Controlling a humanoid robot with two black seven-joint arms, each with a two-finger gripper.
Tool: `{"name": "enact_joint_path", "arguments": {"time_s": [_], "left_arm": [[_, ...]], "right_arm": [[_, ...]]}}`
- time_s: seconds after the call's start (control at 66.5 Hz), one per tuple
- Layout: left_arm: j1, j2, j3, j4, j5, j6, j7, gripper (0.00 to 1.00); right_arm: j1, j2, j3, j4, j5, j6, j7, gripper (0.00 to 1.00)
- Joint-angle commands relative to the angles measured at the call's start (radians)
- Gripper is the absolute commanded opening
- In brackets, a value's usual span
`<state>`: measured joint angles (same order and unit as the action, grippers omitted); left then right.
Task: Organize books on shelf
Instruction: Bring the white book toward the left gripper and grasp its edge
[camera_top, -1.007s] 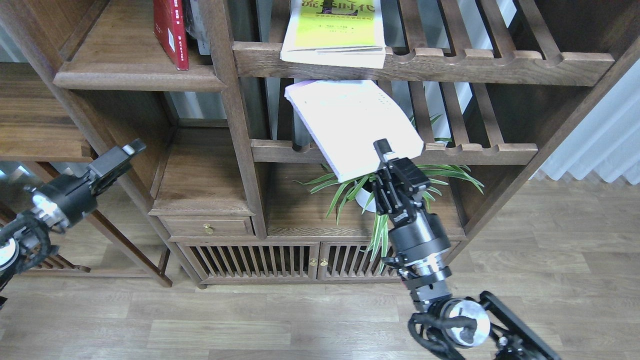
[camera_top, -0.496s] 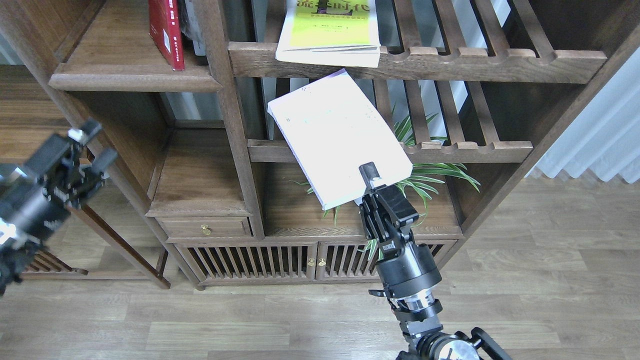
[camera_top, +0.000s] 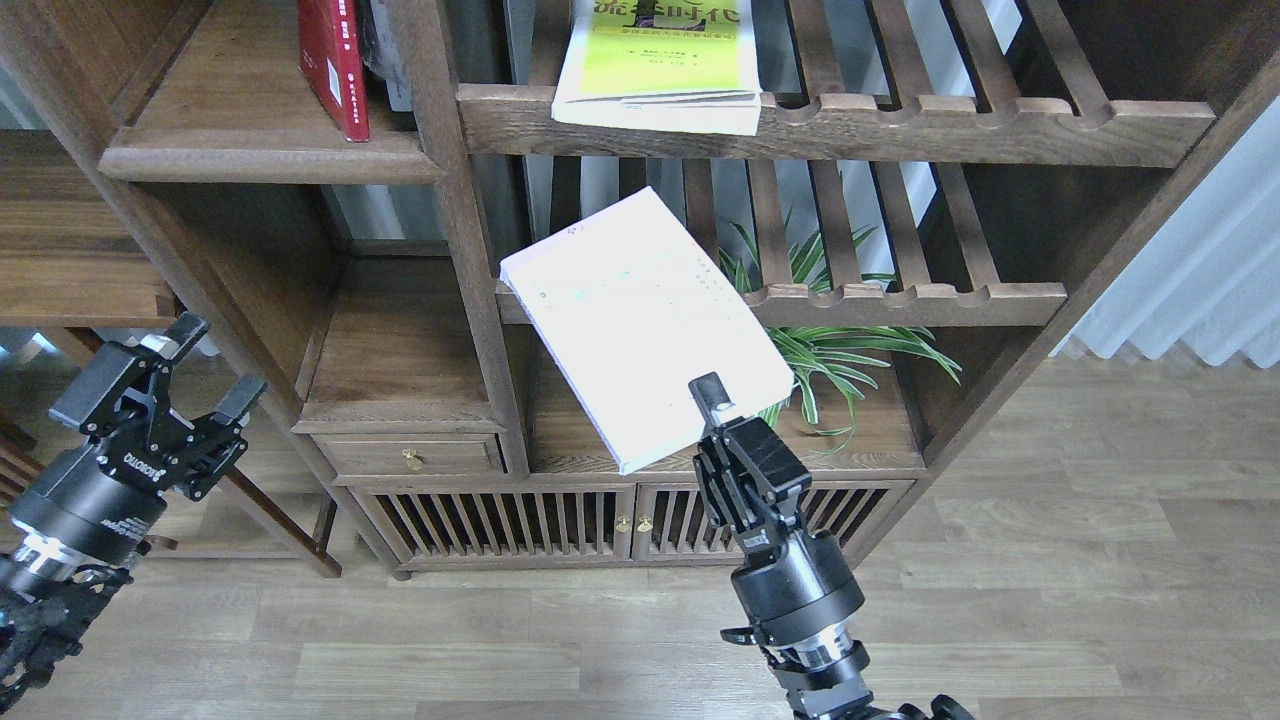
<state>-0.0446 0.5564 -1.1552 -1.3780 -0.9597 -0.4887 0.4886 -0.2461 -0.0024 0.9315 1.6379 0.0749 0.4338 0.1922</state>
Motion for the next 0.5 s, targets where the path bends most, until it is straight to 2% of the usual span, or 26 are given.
{"name": "enact_joint_path", "arguments": {"time_s": [0.0, 0.481], "left_arm": [[-0.009, 0.004, 0.048, -0.003, -0.008, 0.000, 0.000, 1.00], [-0.064, -0.016, 0.074, -0.003, 0.016, 0.000, 0.000, 1.00]], "right_arm": [[0.002, 0.002, -0.008, -0.013, 0.000, 0.040, -0.002, 0.08], [0.021, 0.002, -0.092, -0.089, 0.002, 0.043, -0.027, 0.09]]}}
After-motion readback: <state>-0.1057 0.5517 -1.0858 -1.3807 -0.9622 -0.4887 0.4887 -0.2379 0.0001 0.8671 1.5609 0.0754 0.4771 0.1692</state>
